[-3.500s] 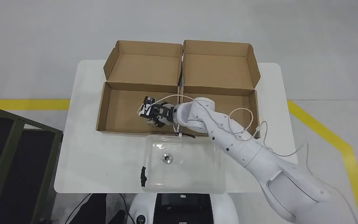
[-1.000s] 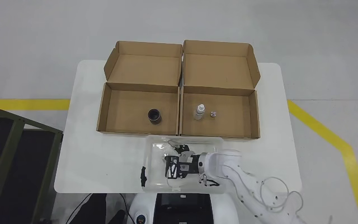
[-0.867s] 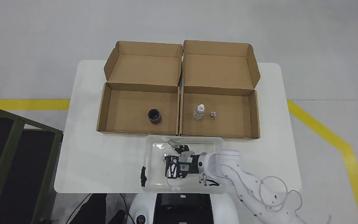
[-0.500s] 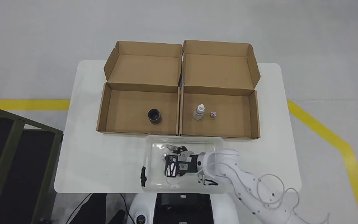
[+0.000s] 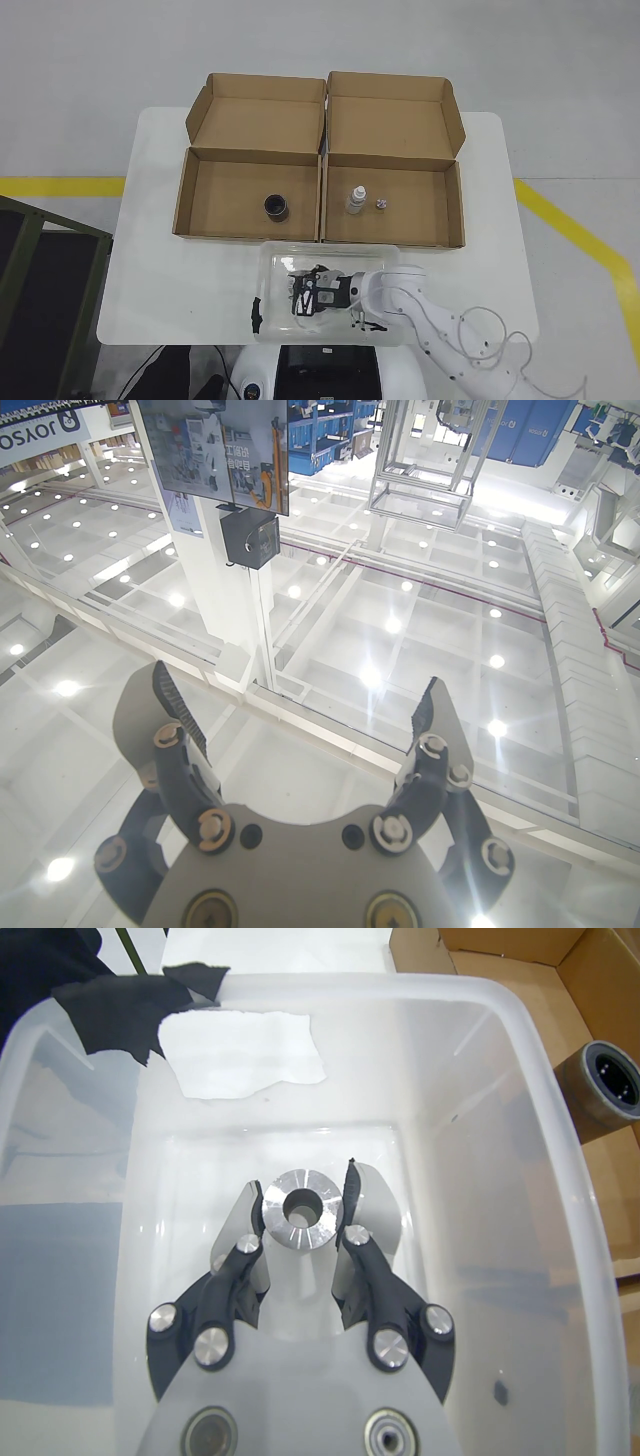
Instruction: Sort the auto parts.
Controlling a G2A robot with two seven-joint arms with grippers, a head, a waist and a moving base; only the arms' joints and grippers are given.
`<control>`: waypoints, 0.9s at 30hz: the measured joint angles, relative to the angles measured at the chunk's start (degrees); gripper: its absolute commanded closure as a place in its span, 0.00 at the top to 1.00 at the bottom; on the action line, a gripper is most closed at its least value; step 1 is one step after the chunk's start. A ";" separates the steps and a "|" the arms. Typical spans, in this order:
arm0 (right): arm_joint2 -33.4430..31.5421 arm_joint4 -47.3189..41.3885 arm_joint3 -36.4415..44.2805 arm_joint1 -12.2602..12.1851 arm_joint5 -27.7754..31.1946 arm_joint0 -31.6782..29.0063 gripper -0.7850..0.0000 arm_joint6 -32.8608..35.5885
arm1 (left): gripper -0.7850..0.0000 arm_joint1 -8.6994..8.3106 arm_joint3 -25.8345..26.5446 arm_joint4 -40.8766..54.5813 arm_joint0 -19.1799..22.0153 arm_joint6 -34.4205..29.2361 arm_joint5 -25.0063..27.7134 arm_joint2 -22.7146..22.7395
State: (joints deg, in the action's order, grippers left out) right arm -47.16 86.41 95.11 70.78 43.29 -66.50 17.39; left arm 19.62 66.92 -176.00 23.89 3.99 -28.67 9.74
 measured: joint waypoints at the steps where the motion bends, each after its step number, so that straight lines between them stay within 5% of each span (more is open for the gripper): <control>1: -0.06 -0.22 0.22 -0.03 0.05 -0.06 0.13 0.18 | 1.00 0.00 0.00 0.00 0.00 0.00 0.00 0.00; 4: -0.32 -0.77 0.92 -0.12 0.11 -0.23 0.00 0.46 | 1.00 0.00 0.00 0.00 0.00 0.00 0.00 0.00; 27: -6.61 -8.84 17.31 -2.25 2.30 -5.85 0.00 0.76 | 1.00 0.00 0.00 0.00 0.00 0.00 0.00 0.00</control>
State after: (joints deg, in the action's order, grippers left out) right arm -53.77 77.56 112.42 68.53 45.59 -72.35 18.15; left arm 19.62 66.92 -176.00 23.89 3.99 -28.67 9.74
